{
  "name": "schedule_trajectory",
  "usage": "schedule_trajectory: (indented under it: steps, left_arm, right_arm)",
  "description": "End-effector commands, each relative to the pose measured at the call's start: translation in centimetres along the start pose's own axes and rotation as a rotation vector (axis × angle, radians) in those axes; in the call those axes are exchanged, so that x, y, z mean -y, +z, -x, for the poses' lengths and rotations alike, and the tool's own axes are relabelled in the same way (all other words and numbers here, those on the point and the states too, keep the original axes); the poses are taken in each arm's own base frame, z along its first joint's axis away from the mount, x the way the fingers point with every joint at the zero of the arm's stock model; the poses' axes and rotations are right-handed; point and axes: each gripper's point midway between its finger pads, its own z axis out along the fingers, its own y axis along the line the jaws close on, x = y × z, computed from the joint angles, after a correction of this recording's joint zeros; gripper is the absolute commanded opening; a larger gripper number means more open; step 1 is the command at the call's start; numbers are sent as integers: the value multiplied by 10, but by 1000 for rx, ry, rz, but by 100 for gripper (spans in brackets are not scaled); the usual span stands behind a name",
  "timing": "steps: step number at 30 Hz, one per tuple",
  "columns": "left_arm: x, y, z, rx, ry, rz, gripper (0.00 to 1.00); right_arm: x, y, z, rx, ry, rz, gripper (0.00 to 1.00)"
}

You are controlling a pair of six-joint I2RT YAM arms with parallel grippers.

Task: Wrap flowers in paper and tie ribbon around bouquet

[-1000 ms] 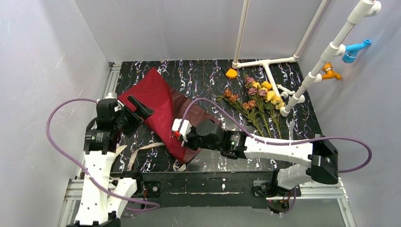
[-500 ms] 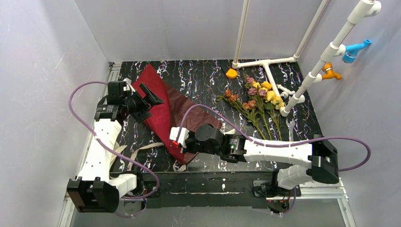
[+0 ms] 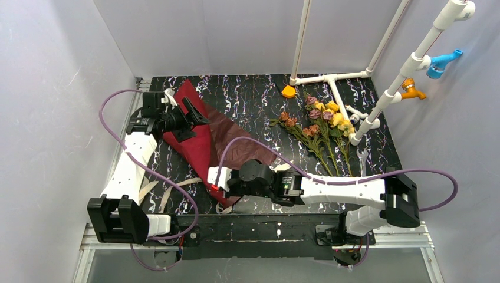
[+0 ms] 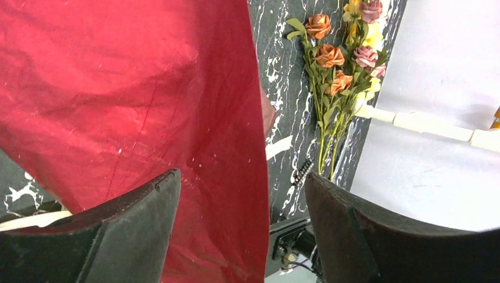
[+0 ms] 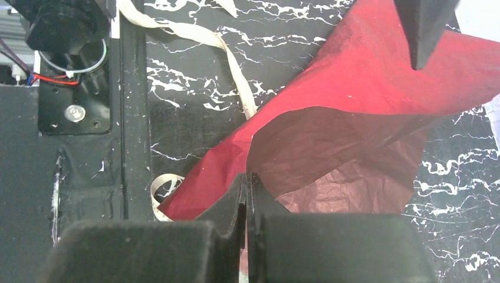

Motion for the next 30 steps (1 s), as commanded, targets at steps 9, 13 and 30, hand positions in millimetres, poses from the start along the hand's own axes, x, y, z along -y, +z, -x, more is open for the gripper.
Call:
schedule_trajectory:
  steps: [9,13,30]
  left_arm:
    - [4,5,1,-33,156,48,62]
    - [-5,4,-3,-50,192,104,56]
    - [-75,-47,-85,-6,140,224,0]
  right_arm:
    - [-11,5,39,60,-88,32,1]
    - [-17,5,46,69,-108,39,1]
    - [1,-7,20,2,166,-223,60]
